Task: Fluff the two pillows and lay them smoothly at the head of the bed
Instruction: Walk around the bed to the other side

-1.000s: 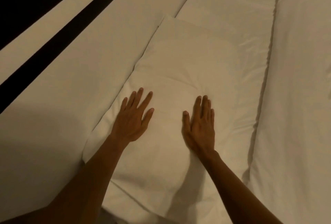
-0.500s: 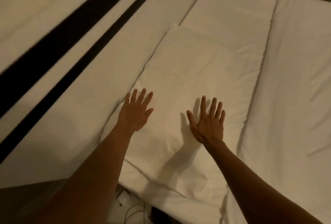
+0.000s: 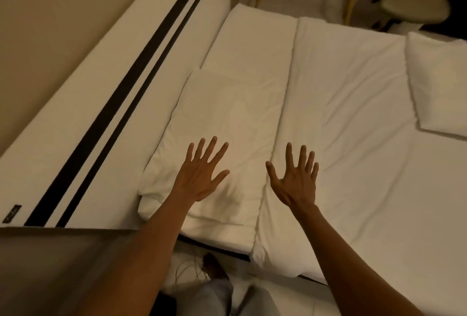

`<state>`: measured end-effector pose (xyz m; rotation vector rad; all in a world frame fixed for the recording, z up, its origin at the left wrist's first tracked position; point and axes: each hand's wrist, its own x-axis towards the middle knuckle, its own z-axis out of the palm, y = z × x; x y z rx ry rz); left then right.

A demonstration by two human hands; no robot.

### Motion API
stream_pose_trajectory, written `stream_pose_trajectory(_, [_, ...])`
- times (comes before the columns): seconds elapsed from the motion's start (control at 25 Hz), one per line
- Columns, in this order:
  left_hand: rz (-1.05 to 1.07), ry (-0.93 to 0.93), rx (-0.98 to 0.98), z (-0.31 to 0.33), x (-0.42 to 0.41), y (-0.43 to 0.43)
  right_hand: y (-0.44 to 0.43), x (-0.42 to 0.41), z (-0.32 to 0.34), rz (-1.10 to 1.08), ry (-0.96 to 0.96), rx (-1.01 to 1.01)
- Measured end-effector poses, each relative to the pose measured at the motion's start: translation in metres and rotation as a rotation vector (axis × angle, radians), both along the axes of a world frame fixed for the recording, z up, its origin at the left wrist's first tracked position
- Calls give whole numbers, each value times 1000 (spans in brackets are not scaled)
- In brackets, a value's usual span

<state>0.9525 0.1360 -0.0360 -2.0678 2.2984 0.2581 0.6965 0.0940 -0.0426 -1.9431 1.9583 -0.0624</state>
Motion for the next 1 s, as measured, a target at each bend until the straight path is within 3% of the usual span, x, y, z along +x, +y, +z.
stream_pose_trajectory(0.28, [-60, -9, -21, 40, -127, -15, 38, -121, 35, -134, -21, -79])
stream_pose_trajectory(0.64, [-105, 97, -7, 41, -393, 63, 169, -399, 38, -248, -5, -7])
stream_pose_trajectory(1.0, [-409, 148, 87, 62, -663, 101, 281, -646, 56, -578, 23, 7])
